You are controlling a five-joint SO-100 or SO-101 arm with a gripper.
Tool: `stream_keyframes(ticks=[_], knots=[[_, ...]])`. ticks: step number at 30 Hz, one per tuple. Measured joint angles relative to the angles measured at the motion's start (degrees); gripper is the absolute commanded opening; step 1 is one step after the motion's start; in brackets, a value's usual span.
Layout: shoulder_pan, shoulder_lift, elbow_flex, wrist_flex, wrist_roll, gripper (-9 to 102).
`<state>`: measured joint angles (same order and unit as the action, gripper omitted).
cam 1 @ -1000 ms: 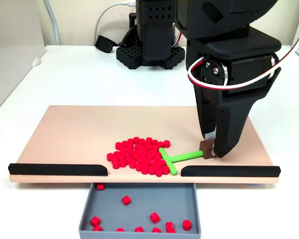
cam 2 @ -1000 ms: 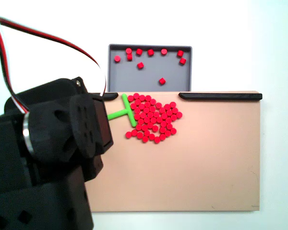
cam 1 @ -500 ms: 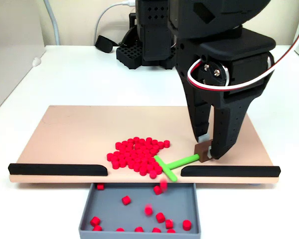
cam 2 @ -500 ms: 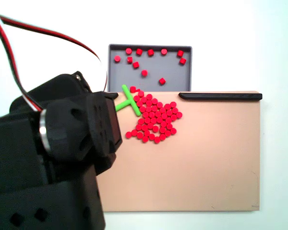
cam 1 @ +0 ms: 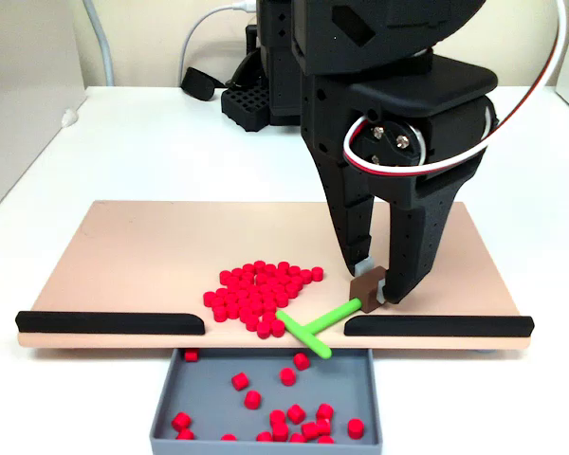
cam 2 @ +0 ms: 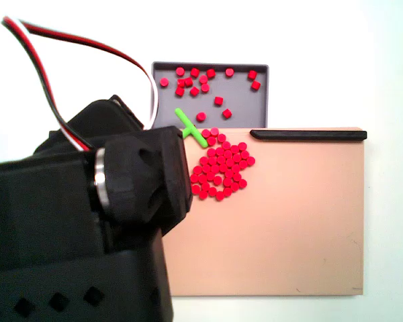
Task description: Push granules from left to the grey container
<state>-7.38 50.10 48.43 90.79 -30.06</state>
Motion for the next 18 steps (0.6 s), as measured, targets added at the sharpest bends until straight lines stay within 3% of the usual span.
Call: stream_keyframes(ticks=[18], knots=[[0.6,6.5,0.0,0.3,-13.9,0]])
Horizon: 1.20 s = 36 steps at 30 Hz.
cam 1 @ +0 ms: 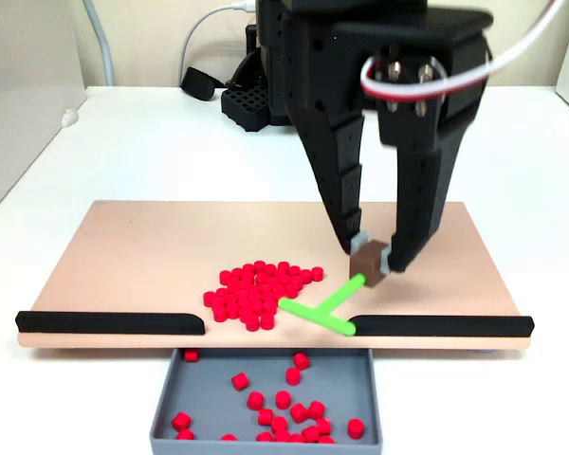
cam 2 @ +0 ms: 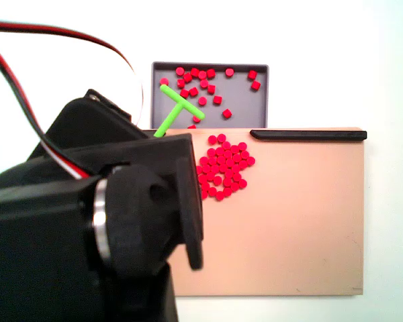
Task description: Push granules from left to the grey container
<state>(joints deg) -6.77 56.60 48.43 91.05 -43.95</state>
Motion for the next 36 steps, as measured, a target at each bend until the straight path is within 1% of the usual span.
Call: stream_keyframes(ticks=[5,13,19,23,29,36], knots=[[0.7,5.4,2.4,2.2,-3.2,0],[4.9,24.0,27.3,2.2,-18.6,0],[6.8,33.9,40.7,1.8,-31.4,0],[6.8,38.6,44.6,1.7,-37.2,0],[4.9,41.2,45.0,2.3,-41.6,0],[5.0,44.7,45.0,2.7,-47.4,0]])
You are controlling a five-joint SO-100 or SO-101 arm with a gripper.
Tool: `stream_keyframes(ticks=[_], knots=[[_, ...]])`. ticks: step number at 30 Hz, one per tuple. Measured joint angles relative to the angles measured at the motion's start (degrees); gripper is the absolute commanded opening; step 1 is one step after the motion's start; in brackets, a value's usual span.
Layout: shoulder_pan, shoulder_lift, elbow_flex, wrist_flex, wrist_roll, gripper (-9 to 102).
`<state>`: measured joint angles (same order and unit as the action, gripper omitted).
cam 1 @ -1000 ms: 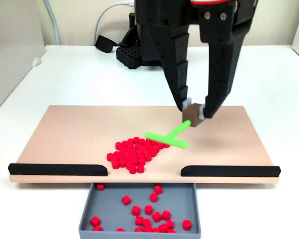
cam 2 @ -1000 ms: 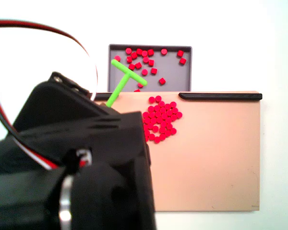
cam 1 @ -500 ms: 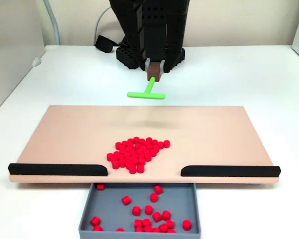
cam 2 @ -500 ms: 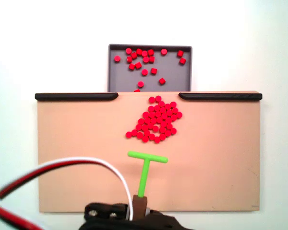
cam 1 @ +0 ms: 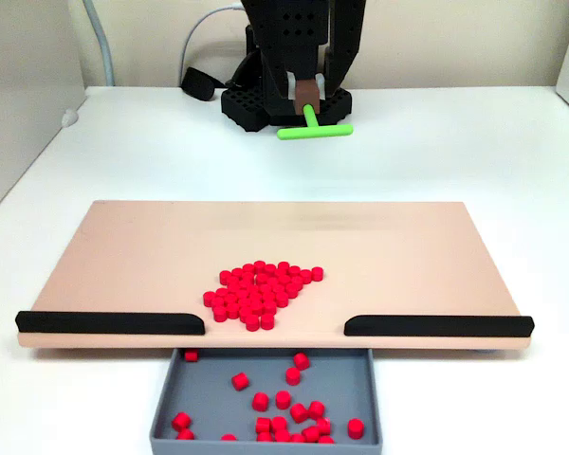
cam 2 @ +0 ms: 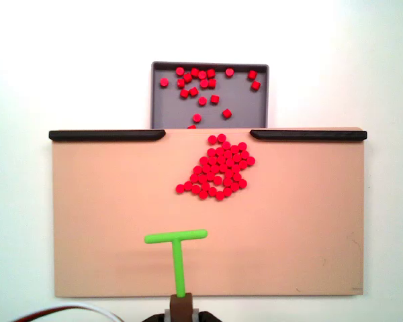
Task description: Push granules from left to the grey container
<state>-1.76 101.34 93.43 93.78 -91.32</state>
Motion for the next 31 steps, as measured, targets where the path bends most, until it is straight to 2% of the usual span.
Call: stream_keyframes(ticks=[7,14,31], knots=[[2.3,-4.1,0.0,-1.0,-2.8,0],[2.9,-4.2,0.0,-1.1,1.6,0],[1.9,-4.2,0.0,-1.1,3.0,0]])
